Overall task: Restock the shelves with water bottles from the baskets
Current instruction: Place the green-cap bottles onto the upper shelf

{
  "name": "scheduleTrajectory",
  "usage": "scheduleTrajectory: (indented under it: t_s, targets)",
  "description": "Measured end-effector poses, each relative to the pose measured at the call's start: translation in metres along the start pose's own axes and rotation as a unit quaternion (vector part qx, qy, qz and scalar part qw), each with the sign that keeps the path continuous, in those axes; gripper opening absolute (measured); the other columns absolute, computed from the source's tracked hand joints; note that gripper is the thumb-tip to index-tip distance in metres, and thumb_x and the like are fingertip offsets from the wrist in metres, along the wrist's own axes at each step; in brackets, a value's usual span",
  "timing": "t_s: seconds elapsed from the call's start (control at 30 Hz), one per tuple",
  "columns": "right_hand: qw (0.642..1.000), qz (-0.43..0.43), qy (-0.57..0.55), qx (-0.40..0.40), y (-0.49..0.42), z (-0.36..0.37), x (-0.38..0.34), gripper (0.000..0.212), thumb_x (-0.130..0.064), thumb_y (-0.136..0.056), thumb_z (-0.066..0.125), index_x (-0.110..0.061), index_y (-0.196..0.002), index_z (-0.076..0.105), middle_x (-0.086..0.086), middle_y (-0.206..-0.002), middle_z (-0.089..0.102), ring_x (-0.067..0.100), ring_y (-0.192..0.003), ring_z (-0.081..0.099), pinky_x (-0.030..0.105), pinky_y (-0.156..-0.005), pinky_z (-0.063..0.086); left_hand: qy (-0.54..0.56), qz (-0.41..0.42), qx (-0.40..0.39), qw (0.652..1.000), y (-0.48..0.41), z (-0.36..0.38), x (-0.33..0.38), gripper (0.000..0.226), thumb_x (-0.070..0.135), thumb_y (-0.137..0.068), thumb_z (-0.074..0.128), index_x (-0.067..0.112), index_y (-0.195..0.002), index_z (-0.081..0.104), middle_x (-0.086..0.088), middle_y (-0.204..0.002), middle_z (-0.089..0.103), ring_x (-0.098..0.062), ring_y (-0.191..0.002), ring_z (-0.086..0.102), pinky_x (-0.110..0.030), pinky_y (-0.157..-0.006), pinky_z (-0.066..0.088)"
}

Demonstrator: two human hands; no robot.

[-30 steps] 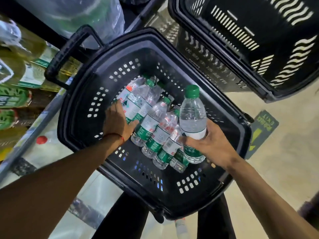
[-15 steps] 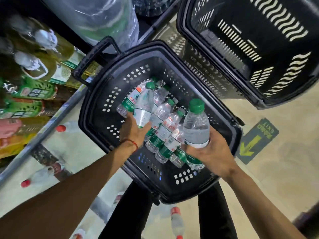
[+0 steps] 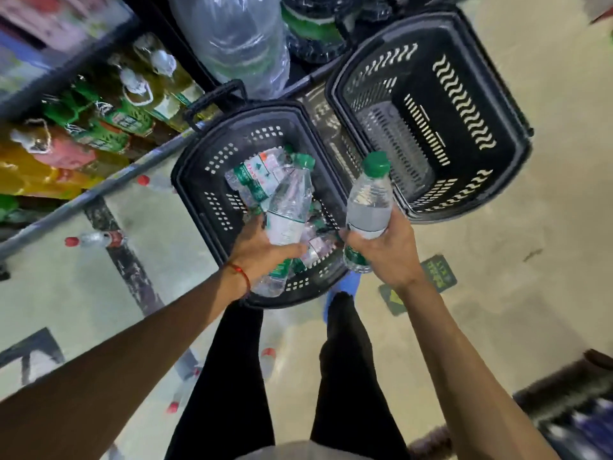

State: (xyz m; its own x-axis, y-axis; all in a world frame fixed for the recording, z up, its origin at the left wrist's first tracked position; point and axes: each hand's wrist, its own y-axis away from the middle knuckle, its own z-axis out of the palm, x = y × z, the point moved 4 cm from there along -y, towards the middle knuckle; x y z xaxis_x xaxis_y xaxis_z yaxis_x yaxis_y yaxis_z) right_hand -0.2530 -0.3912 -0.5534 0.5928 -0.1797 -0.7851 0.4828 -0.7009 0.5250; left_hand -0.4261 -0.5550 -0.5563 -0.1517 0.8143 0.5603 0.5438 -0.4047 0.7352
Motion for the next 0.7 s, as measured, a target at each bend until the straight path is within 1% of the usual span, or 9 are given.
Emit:
scheduleTrajectory:
  t_s: [0.03,0.07,0.13,0.2,0.27,0.37,0.5,0.6,0.7]
  targets:
    - [1.000,-0.006,0.000,0.002,0.005,-0.012,-0.005,0.069,-0.039,-0.064,0.089,-0.017,-0.124,0.064,0.000,-0.110,0.075,0.017,-0.098,0.072,0.047,-0.087,0.060,0.018,0.003,-0.002,1.000,0.012,0.004,0.006,0.049,0.022,-0.069,0.095,0.023,-0.105,0.063,0.016,-0.092,0.068,0.008,-0.081,0.065,-0.004,-0.066,0.045]
    - [1.000,-0.010,-0.004,0.007,0.012,-0.026,-0.011,0.067,-0.037,-0.064,0.091,-0.019,-0.124,0.065,-0.001,-0.111,0.076,0.018,-0.099,0.073,0.046,-0.088,0.060,0.041,0.004,-0.005,0.999,0.026,0.010,0.016,0.052,0.022,-0.068,0.096,0.022,-0.108,0.063,0.014,-0.093,0.070,0.006,-0.083,0.067,-0.006,-0.067,0.047]
    - [1.000,-0.011,-0.016,0.008,0.028,-0.051,-0.024,0.060,-0.025,-0.068,0.096,-0.018,-0.120,0.067,-0.001,-0.108,0.077,0.016,-0.095,0.073,0.043,-0.085,0.061,0.088,0.006,-0.021,0.996,0.052,0.020,0.030,0.063,0.022,-0.064,0.098,0.016,-0.116,0.063,0.005,-0.100,0.075,-0.010,-0.092,0.072,-0.018,-0.076,0.055]
    - [1.000,-0.008,-0.025,0.008,0.047,-0.073,-0.039,0.054,-0.015,-0.072,0.096,-0.013,-0.118,0.067,0.003,-0.106,0.077,0.013,-0.089,0.071,0.037,-0.080,0.060,0.119,0.012,-0.035,0.992,0.074,0.025,0.042,0.080,0.036,-0.053,0.099,0.015,-0.121,0.062,0.002,-0.104,0.077,-0.015,-0.097,0.074,-0.029,-0.085,0.058]
    - [0.999,-0.006,-0.038,0.015,0.066,-0.094,-0.054,0.056,-0.019,-0.072,0.096,-0.011,-0.119,0.067,0.008,-0.108,0.077,0.021,-0.093,0.073,0.040,-0.082,0.061,0.135,0.030,-0.040,0.990,0.094,0.028,0.060,0.090,0.045,-0.045,0.095,0.014,-0.123,0.061,0.002,-0.105,0.078,-0.015,-0.096,0.074,-0.032,-0.086,0.058]
    - [0.998,-0.004,-0.059,0.027,0.091,-0.120,-0.074,0.057,-0.023,-0.072,0.095,-0.008,-0.119,0.066,0.013,-0.108,0.076,0.034,-0.100,0.073,0.049,-0.086,0.062,0.140,0.057,-0.054,0.987,0.121,0.024,0.088,0.074,0.019,-0.062,0.098,0.012,-0.124,0.058,0.004,-0.103,0.076,-0.011,-0.094,0.074,-0.024,-0.080,0.056]
    - [0.994,-0.014,-0.088,0.056,0.122,-0.145,-0.101,0.046,-0.005,-0.079,0.091,-0.002,-0.117,0.065,0.017,-0.106,0.075,0.021,-0.090,0.071,0.031,-0.076,0.060,0.156,0.097,-0.080,0.980,0.146,0.014,0.123,0.061,0.002,-0.075,0.088,0.011,-0.125,0.053,0.004,-0.101,0.074,0.002,-0.082,0.072,-0.016,-0.074,0.056]
    - [0.992,-0.019,-0.103,0.074,0.135,-0.158,-0.119,0.038,-0.002,-0.080,0.088,-0.001,-0.111,0.065,0.018,-0.099,0.074,0.019,-0.083,0.069,0.027,-0.071,0.057,0.171,0.116,-0.099,0.973,0.161,0.003,0.150,0.073,0.014,-0.071,0.093,0.015,-0.131,0.053,0.001,-0.106,0.077,-0.014,-0.096,0.075,-0.029,-0.083,0.059]
    - [0.989,-0.037,-0.118,0.079,0.135,-0.177,-0.135,0.033,-0.001,-0.082,0.085,0.000,-0.110,0.067,0.020,-0.099,0.075,0.027,-0.088,0.072,0.035,-0.076,0.059,0.200,0.125,-0.110,0.965,0.173,-0.003,0.180,0.075,0.033,-0.067,0.087,0.022,-0.133,0.052,0.004,-0.118,0.075,-0.020,-0.109,0.072,-0.037,-0.093,0.057]
